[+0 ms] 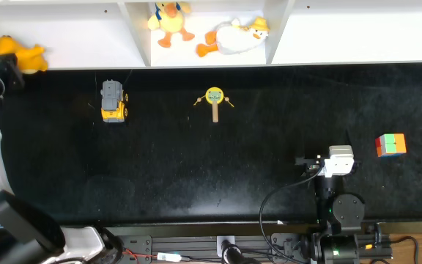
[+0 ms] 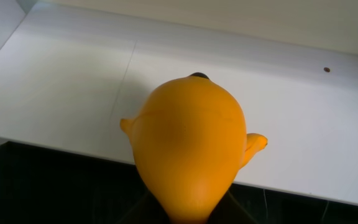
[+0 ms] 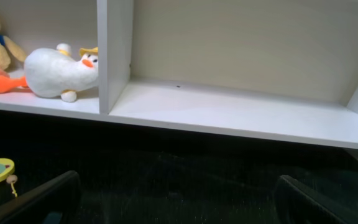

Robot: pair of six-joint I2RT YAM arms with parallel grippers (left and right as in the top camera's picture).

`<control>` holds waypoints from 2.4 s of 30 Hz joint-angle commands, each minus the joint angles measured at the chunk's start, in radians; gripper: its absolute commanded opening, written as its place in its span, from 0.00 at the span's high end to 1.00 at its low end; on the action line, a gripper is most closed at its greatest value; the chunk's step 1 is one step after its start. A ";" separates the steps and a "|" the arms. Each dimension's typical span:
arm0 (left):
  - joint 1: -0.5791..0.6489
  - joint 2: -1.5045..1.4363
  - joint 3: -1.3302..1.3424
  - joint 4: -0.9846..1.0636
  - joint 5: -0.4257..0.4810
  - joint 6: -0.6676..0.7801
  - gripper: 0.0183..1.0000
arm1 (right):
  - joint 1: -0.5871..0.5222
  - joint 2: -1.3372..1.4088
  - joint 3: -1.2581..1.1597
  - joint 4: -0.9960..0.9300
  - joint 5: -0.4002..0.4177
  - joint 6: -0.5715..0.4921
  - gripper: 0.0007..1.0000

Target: Store Toys

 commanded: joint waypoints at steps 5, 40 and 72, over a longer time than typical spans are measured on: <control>-0.039 0.063 0.105 0.007 -0.013 -0.011 0.90 | 0.007 -0.007 -0.014 0.004 0.000 0.000 0.00; -0.097 0.174 0.113 0.100 -0.020 -0.011 0.44 | 0.007 -0.007 -0.014 0.005 0.000 0.000 0.00; -0.175 -0.312 -0.391 -0.083 -0.056 -0.013 0.00 | 0.007 -0.007 -0.014 0.005 0.000 0.000 0.01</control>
